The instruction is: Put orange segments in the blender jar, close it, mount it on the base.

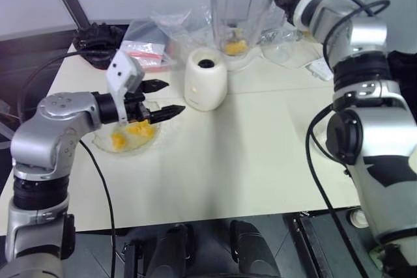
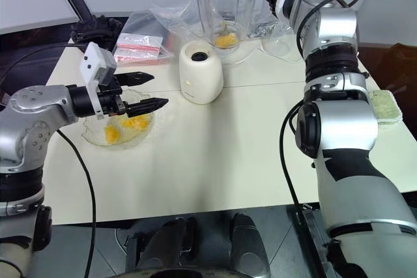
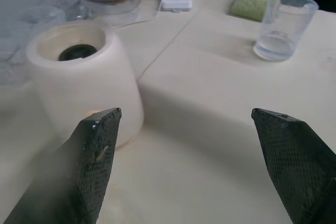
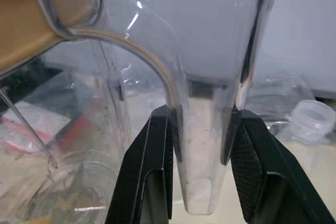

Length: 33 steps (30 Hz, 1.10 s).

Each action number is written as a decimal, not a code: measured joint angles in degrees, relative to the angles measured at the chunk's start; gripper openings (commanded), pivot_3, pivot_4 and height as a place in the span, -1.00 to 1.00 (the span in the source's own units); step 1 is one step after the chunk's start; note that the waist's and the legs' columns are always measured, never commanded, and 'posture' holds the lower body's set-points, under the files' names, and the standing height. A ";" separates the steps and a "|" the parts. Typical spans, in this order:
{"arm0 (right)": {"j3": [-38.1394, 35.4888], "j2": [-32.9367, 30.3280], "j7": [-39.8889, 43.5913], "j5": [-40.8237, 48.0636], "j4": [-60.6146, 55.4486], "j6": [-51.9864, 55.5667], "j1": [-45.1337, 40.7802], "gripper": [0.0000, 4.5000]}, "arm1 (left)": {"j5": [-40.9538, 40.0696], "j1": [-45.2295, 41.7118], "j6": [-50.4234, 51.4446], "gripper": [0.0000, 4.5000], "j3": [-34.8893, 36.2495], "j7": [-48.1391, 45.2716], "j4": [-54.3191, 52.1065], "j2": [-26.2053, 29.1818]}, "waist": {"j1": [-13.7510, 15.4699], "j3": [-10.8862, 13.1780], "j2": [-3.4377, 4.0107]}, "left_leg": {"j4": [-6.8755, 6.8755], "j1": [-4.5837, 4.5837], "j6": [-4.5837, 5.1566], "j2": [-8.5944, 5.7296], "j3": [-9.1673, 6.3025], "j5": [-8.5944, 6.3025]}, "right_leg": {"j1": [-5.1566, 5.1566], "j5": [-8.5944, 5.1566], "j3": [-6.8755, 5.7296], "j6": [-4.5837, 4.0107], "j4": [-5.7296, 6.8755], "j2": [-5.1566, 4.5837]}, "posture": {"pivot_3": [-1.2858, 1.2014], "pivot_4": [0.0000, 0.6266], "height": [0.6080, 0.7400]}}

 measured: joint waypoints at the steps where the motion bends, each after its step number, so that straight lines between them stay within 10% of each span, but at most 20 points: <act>1: -0.08 0.83 0.19 -0.27 2.52 -1.80 -1.40 -0.58 | -0.05 0.04 -0.34 0.85 0.45 0.52 0.01 0.25 | -0.06 0.00 0.00 | -0.03 0.01 -0.01 0.01 -0.01 0.00 | -0.02 0.00 0.00 -0.01 0.00 0.02 | 0.03 -0.52 1.00; 33: -3.09 9.85 -1.21 -3.99 14.22 -14.82 -0.70 -0.58 | -4.72 2.01 -1.12 0.85 1.25 7.65 -1.14 3.22 | -0.12 0.00 0.00 | -0.08 0.11 -0.29 0.10 -0.18 0.18 | 0.02 0.08 -0.01 -0.16 0.11 0.22 | 0.03 -0.52 1.00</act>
